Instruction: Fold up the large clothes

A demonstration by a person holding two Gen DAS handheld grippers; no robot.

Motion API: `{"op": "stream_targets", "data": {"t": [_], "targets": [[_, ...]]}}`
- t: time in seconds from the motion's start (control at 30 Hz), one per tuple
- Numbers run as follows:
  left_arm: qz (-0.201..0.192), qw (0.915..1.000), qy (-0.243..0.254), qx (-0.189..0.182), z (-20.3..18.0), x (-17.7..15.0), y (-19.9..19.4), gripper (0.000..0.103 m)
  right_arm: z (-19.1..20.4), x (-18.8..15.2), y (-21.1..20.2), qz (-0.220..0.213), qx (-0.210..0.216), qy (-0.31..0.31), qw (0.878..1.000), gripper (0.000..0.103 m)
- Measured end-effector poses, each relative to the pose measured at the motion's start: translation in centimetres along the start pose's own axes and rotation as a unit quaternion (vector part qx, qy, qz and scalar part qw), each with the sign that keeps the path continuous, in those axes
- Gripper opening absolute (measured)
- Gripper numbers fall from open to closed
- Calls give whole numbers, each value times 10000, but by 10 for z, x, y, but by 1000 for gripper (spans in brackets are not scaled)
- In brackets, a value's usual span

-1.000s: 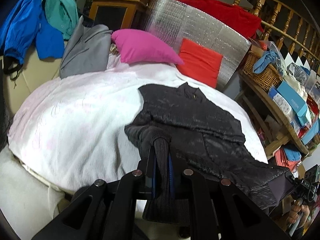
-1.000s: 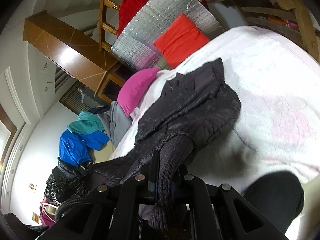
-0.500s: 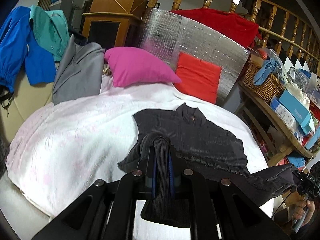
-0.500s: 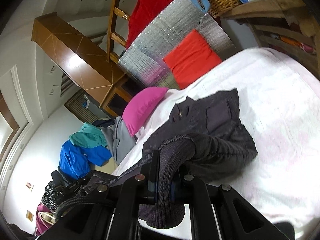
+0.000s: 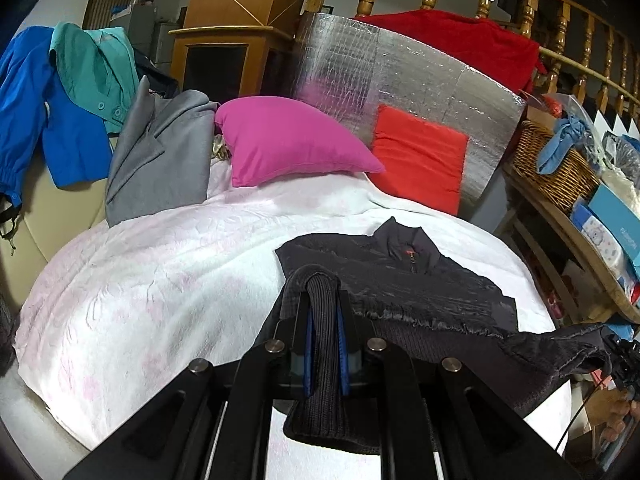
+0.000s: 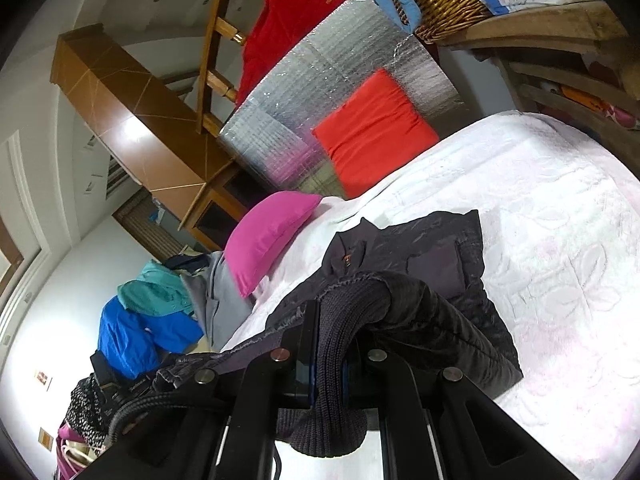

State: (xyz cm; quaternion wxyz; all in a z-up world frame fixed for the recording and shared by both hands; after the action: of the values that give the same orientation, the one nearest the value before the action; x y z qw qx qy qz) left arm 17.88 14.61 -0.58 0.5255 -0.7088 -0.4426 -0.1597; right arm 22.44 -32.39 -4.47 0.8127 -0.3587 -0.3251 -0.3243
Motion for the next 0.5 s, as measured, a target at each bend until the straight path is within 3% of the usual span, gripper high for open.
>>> {"op": "stream_targets", "data": {"t": [0.5], "targets": [[47,10000,7,58,-1,8,19,11,1,8,14,34,-157,-127,9998,8]]}}
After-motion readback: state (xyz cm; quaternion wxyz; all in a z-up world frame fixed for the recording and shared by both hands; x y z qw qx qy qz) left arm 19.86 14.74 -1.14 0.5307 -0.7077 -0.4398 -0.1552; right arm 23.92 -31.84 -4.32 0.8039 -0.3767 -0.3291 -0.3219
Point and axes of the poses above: each gripper's, at about its wrist camera, not at the fingertips, and y roughly the way its jaws point, z to its left, x to its top, the point moved 8 cm from there along y, roughly the way its jaws point, and after that the axes turned 12 degrees about -y, right-handed, at the moved point
